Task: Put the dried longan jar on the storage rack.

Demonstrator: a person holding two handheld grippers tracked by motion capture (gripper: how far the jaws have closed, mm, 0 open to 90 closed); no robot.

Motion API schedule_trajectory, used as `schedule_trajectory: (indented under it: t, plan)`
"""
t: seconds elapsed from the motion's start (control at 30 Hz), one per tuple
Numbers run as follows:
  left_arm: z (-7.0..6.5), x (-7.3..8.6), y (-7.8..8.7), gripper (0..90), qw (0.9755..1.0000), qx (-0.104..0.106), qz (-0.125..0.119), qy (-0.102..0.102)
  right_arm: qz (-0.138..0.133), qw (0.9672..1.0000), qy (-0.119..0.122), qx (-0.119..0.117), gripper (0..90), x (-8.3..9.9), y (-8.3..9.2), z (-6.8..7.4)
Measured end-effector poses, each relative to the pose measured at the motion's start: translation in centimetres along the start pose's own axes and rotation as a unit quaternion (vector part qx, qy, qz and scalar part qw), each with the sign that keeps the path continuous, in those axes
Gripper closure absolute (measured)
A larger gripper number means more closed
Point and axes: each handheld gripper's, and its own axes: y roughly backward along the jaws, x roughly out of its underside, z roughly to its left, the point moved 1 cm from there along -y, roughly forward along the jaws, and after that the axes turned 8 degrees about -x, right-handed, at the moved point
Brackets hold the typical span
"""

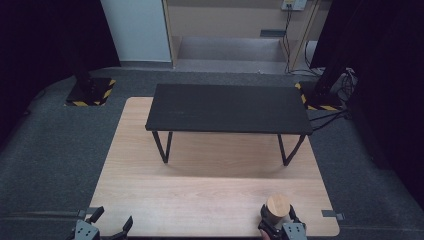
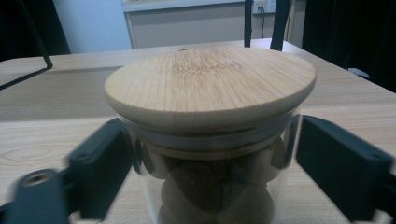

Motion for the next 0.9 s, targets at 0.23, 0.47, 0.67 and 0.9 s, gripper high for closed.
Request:
schedule_trajectory:
  t: [0.23, 0.47, 0.67, 0.9]
  plan:
    - [0.1, 0.0, -0.1, 0.8, 1.0, 0.0, -0.002, 0.002, 0.006, 1.0, 0.004, -0.005, 25.1, -0.6, 0.2, 0.2]
    - [0.0, -0.1, -0.2, 0.8, 1.0, 0.004, -0.003, 0.002, -0.003, 0.9999, 0.009, -0.008, 25.3, -2.8, 1.2, 1.1]
    - [0.0, -0.2, -0.3, 0.8, 1.0, 0.008, -0.003, 0.003, -0.019, 0.9997, 0.0, -0.016, 25.3, -6.5, 1.9, 0.8]
    - [-0.1, -0.3, -0.5, 1.0, 0.9999, 0.014, -0.002, 0.003, -0.036, 0.9988, 0.004, -0.032, 25.4, -11.2, 1.1, 0.0]
